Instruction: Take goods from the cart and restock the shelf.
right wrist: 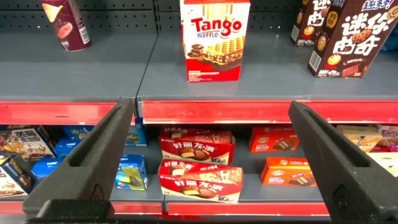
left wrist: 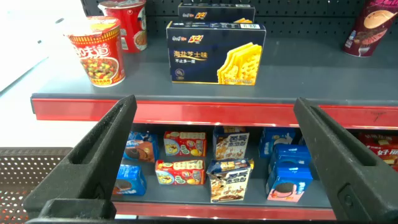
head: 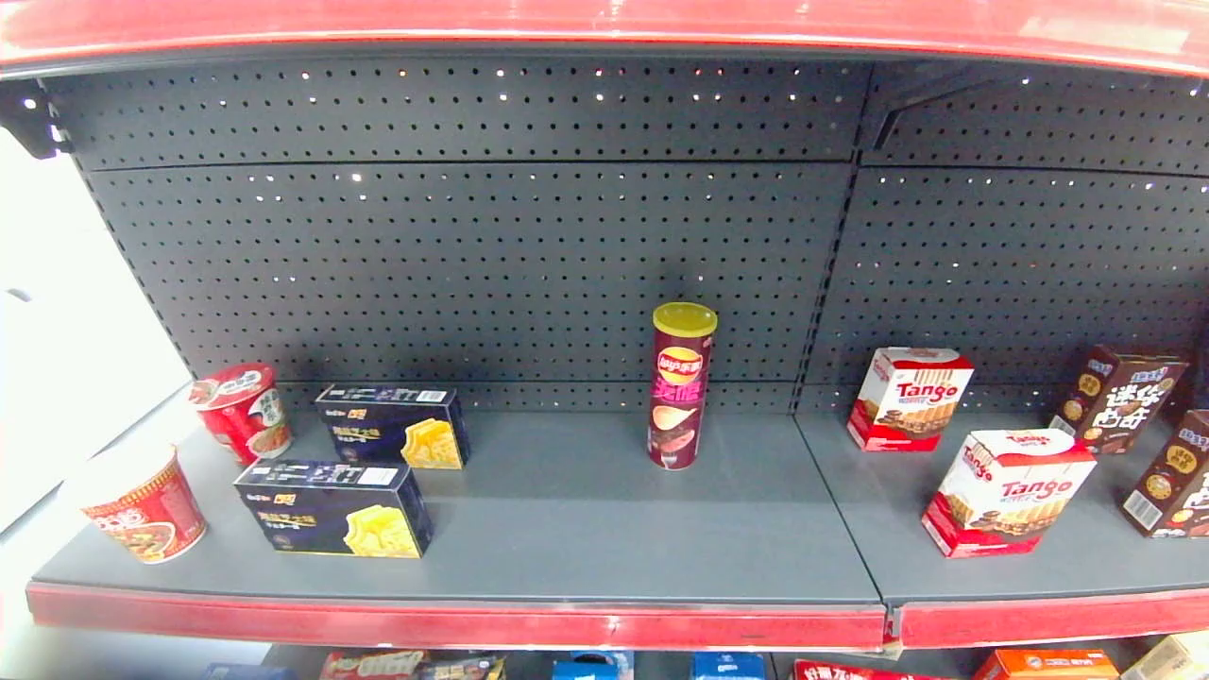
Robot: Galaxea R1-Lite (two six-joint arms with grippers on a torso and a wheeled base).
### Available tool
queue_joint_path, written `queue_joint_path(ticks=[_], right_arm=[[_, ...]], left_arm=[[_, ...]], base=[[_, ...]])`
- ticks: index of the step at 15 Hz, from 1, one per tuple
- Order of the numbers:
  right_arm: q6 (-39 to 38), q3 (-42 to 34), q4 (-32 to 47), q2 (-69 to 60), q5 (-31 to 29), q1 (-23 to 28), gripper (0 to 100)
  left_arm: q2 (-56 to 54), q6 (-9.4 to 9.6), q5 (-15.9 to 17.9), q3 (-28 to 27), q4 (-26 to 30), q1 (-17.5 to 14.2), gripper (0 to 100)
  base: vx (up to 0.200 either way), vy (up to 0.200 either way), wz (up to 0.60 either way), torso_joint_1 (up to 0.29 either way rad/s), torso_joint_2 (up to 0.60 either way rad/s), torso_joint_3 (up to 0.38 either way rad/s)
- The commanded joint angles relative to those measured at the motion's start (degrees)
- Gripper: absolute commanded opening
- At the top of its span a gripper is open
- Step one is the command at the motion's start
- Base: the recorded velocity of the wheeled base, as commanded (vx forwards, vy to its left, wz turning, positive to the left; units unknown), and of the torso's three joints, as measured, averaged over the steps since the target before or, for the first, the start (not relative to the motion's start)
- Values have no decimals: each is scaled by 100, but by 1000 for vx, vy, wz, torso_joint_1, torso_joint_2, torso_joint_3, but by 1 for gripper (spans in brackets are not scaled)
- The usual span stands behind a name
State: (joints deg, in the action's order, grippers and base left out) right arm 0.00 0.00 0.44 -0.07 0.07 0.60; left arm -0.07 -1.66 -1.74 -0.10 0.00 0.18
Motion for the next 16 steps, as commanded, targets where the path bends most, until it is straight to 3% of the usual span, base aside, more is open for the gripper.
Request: queue_joint_path(ticks=[1, 16], right_arm=[[0, 0, 0, 7, 1, 2, 100], [-9, 0, 0, 7, 1, 2, 100]], left_arm=[[7, -1, -1, 1, 0, -1, 100], [7, -1, -1, 1, 0, -1, 100]], base=[[0, 0, 0, 0, 0, 0], [0, 0, 0, 0, 0, 0]])
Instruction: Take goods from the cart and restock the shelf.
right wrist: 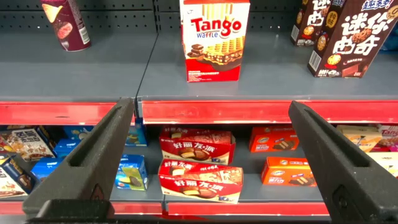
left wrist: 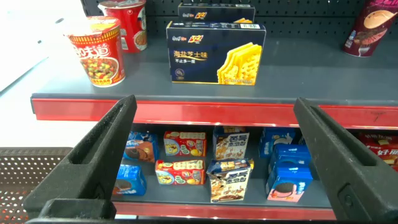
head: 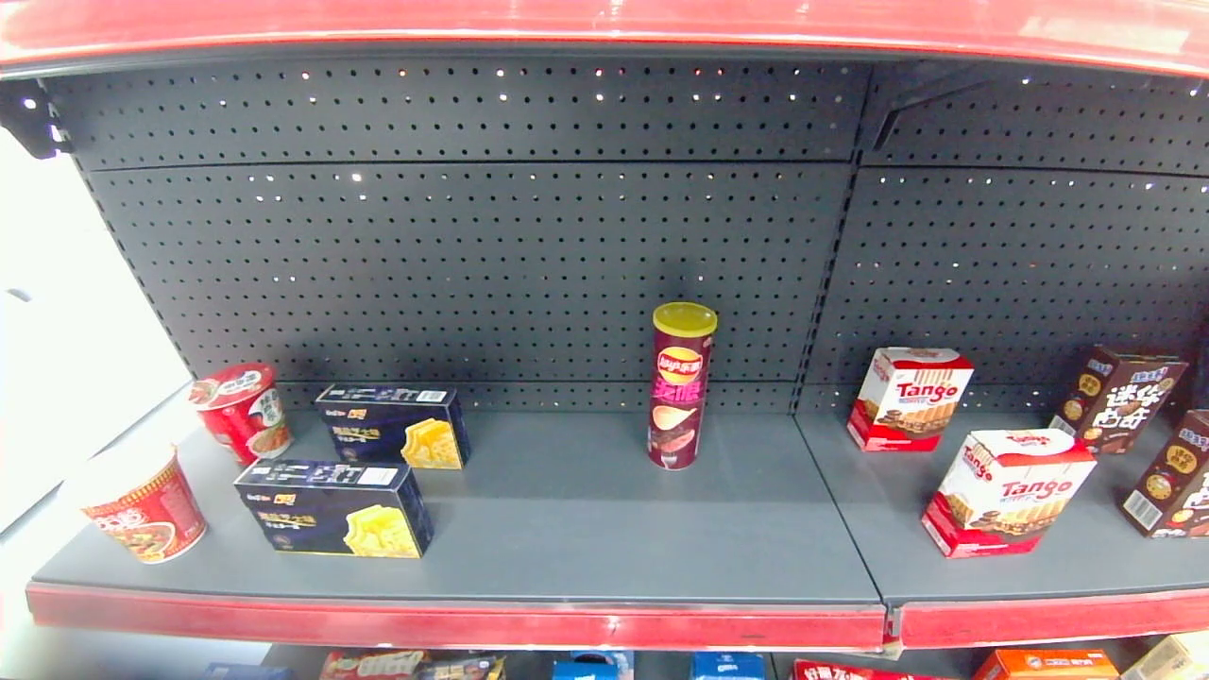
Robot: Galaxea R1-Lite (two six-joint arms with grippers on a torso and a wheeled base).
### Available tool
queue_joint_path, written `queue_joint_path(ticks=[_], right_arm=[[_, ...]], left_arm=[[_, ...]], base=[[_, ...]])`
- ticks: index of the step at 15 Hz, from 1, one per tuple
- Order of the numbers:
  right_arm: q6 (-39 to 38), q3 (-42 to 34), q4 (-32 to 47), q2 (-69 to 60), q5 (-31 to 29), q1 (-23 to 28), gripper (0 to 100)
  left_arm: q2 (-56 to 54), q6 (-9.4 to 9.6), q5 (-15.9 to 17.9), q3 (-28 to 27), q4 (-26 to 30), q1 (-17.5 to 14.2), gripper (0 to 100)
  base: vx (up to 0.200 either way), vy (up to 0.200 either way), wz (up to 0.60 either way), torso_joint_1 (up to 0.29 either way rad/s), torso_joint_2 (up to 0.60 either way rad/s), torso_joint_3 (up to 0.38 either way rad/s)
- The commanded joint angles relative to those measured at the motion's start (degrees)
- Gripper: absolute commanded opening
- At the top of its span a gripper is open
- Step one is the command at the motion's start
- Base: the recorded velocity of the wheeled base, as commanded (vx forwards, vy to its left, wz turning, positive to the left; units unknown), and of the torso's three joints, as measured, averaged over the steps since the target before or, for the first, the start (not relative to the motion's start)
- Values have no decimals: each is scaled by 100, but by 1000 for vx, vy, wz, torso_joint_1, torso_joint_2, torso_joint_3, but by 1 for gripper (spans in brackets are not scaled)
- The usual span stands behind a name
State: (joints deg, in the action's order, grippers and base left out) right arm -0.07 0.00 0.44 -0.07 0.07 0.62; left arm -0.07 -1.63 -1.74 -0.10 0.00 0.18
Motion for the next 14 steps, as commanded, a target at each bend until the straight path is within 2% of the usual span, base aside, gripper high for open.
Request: queue_joint_path(ticks=[1, 14], right_arm=[[-1, 0, 0, 7, 1, -1, 100], [7, 0, 0, 7, 1, -1, 100]], left_arm=[[7, -4, -1, 1, 0, -1, 100], [7, -4, -1, 1, 0, -1, 100]], base=[[0, 0, 0, 0, 0, 0], [0, 0, 0, 0, 0, 0]])
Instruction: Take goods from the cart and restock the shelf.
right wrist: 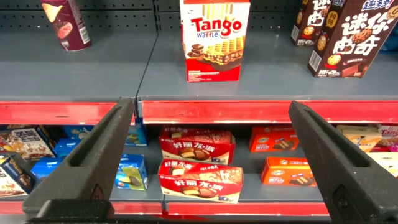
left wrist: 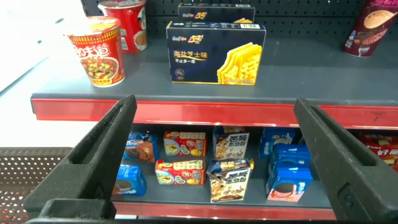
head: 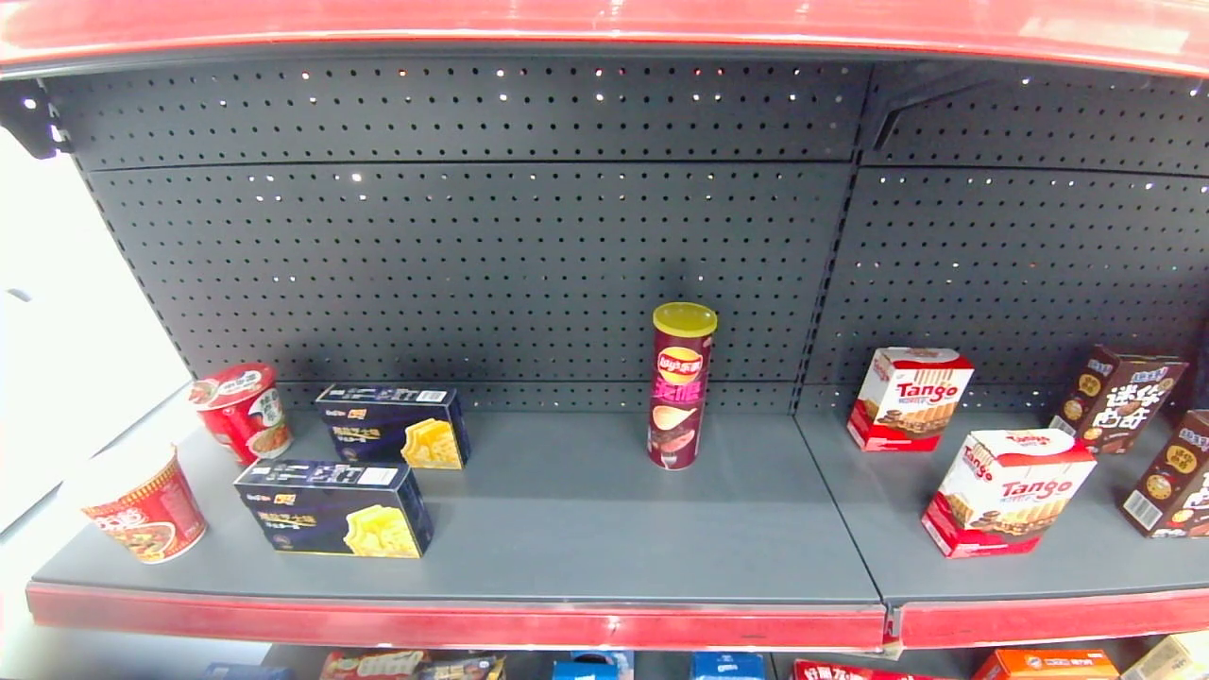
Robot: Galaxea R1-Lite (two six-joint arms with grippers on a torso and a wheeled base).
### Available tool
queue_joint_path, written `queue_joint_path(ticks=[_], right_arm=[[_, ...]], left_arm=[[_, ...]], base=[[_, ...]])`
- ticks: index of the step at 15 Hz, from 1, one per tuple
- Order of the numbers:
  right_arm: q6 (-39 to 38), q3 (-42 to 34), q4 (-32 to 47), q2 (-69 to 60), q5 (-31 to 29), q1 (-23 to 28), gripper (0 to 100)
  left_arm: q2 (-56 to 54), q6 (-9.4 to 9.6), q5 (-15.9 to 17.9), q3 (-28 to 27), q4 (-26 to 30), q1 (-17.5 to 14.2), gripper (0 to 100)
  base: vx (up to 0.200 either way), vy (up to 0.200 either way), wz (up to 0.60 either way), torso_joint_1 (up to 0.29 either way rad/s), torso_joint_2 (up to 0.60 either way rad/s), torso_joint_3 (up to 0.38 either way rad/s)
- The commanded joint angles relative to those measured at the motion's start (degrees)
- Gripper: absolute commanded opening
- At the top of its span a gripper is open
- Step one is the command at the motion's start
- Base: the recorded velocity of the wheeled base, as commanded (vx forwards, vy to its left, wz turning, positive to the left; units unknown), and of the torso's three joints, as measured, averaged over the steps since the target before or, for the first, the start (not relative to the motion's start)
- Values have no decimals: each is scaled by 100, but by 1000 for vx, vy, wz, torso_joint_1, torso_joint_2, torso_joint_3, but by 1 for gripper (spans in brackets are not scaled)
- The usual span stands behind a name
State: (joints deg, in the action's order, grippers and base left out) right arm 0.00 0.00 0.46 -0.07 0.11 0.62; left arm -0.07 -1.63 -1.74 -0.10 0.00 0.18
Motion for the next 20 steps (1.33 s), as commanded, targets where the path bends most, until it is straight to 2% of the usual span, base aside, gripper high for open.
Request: queue_joint_path(ticks=[1, 20], right_arm=[[0, 0, -2, 7, -2, -1, 100], [0, 0, -2, 7, -2, -1, 100]], left_arm=[[7, -4, -1, 1, 0, -1, 100], [7, -4, -1, 1, 0, -1, 100]], base=[[0, 0, 0, 0, 0, 0], [0, 0, 0, 0, 0, 0]])
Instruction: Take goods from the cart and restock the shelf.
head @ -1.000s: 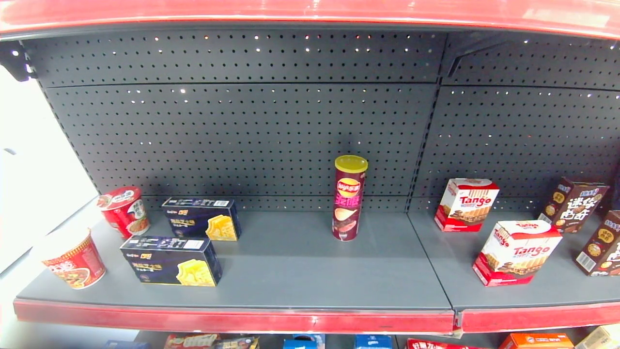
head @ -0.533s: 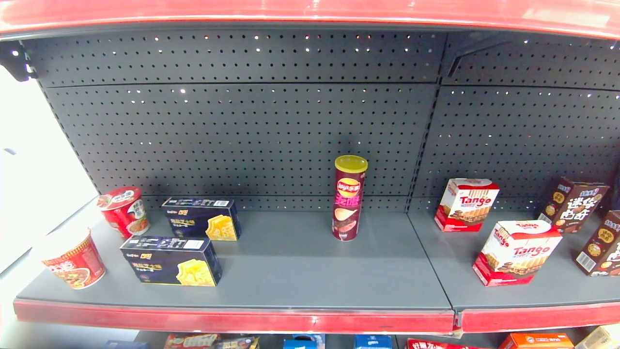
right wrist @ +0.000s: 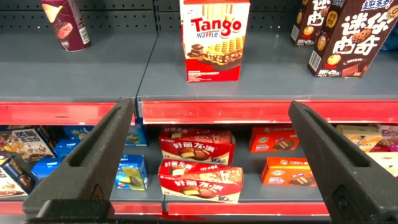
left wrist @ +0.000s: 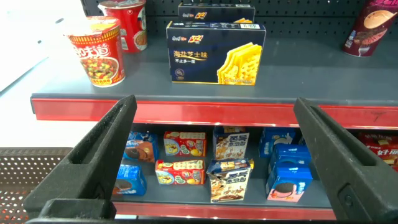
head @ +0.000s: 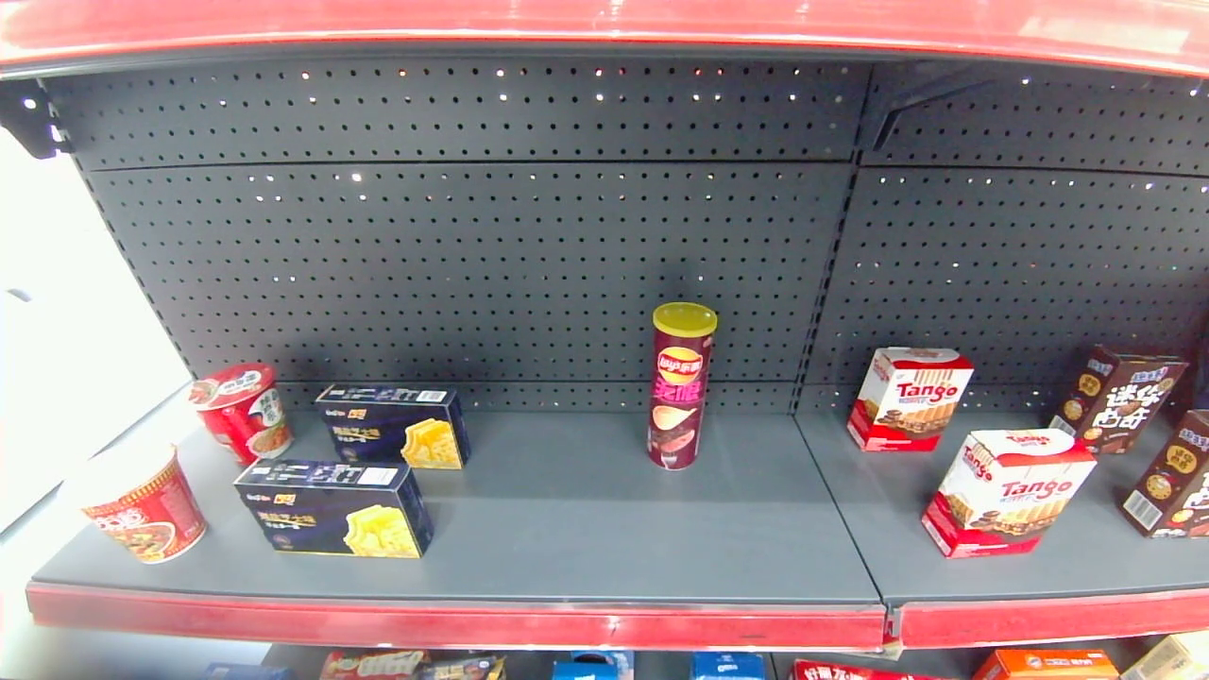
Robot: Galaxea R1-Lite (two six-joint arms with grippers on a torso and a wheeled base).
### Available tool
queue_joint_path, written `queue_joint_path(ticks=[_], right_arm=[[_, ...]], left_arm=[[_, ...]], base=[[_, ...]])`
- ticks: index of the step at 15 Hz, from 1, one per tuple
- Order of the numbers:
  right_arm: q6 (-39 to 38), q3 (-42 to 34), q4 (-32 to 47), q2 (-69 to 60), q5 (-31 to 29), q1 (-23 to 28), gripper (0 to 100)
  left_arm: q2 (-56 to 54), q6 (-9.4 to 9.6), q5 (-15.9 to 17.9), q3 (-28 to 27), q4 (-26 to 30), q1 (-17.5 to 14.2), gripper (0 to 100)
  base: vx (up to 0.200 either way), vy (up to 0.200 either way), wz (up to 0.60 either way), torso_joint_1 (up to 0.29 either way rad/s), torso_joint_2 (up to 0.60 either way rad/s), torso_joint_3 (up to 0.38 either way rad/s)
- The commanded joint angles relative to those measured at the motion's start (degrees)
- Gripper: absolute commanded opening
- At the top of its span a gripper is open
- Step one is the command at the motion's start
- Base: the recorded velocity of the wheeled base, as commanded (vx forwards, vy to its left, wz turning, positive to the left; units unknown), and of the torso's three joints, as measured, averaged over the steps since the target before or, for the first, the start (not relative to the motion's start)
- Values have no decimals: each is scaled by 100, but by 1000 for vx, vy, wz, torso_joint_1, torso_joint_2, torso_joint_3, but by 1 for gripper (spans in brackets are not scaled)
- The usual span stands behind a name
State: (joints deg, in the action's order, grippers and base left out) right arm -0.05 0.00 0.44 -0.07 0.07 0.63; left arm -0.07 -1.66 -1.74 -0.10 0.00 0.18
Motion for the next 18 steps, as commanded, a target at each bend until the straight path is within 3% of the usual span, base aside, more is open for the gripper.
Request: queue_joint_path(ticks=[1, 18], right_arm=[[5, 0, 9, 7, 1, -2, 100], [22, 0, 0, 7, 10, -2, 100]], left_arm=[[7, -1, -1, 1, 0, -1, 100], [7, -1, -1, 1, 0, -1, 100]], base=[[0, 0, 0, 0, 0, 0], [0, 0, 0, 0, 0, 0]])
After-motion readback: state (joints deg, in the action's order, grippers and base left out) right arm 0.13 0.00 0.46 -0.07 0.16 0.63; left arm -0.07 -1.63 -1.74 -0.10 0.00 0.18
